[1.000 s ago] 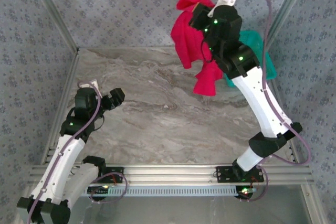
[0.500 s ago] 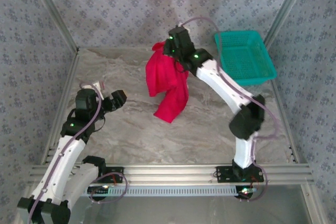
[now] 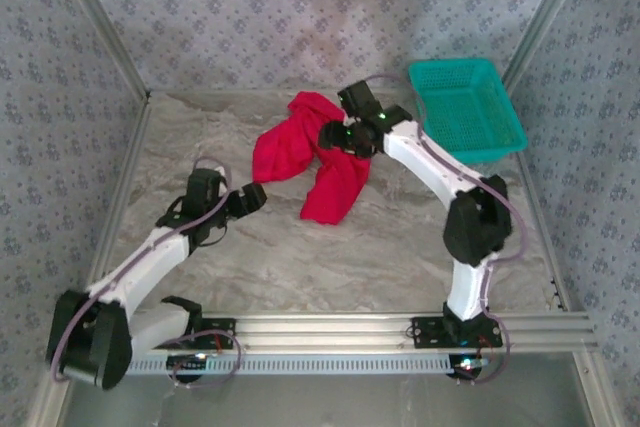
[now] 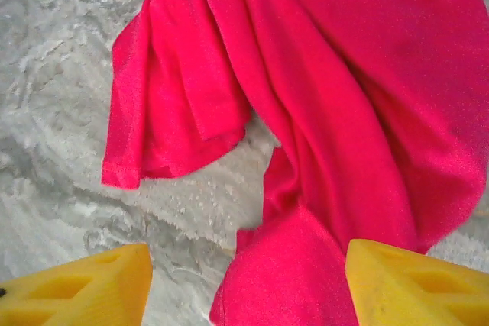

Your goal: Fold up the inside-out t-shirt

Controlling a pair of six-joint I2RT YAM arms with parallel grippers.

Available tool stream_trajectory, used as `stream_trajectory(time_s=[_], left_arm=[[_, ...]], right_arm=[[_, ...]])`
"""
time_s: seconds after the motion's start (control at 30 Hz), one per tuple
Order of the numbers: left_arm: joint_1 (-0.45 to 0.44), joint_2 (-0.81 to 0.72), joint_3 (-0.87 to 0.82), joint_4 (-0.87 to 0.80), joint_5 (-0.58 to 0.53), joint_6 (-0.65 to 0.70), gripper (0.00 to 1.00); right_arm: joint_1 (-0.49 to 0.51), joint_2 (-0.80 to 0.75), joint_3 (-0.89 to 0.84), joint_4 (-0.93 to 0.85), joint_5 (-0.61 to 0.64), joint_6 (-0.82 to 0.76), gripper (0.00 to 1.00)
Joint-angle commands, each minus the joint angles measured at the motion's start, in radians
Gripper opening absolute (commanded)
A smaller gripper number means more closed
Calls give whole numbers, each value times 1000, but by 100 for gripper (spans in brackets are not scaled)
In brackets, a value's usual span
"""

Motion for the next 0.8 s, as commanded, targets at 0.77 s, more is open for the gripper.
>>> stream_trajectory(time_s=[0.77], left_arm=[[-7,795,615,-52,-199,139,66]], right_arm=[[131,45,-392,218,12,120,68]])
